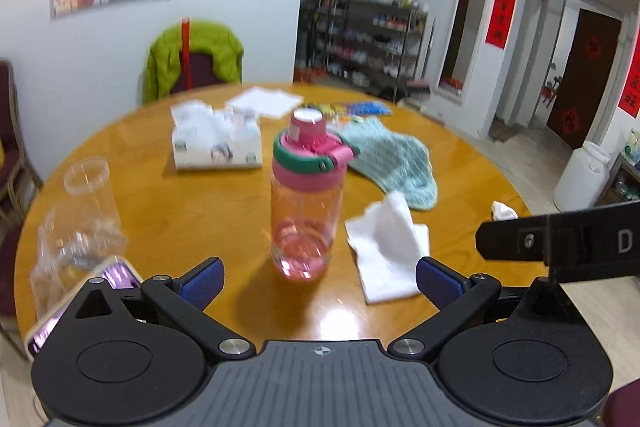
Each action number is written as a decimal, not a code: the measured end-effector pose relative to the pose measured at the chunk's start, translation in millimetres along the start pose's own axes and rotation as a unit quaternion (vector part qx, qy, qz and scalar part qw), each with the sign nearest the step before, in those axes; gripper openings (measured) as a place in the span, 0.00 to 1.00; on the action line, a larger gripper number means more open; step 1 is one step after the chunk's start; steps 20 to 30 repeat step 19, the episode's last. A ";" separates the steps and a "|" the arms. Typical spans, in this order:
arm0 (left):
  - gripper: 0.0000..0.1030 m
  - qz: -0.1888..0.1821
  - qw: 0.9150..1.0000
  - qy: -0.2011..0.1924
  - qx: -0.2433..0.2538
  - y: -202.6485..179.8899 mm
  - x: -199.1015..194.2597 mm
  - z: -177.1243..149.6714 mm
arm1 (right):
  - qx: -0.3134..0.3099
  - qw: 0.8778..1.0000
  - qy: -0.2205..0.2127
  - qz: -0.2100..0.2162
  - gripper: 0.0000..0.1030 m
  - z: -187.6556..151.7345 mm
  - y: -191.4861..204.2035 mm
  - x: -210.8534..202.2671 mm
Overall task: Clean container
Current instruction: 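Set the pink bottle upright on the table and open the left gripper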
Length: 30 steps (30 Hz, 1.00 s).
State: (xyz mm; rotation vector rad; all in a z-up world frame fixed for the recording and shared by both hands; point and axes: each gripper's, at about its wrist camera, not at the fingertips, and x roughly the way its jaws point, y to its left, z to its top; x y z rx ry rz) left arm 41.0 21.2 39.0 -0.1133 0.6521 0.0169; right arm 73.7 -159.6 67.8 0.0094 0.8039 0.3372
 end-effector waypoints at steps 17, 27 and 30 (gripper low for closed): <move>0.99 0.005 1.000 -0.004 0.026 -20.3 -9.1 -8.6 | -0.039 0.999 0.007 -0.018 1.00 -15.2 10.2 -2.5; 0.99 0.004 1.000 -0.003 0.025 -19.9 -9.9 -6.9 | -0.039 0.999 0.007 -0.017 1.00 -14.3 9.9 -3.0; 0.99 0.004 1.000 -0.003 0.025 -19.9 -9.9 -6.9 | -0.039 0.999 0.007 -0.017 1.00 -14.3 9.9 -3.0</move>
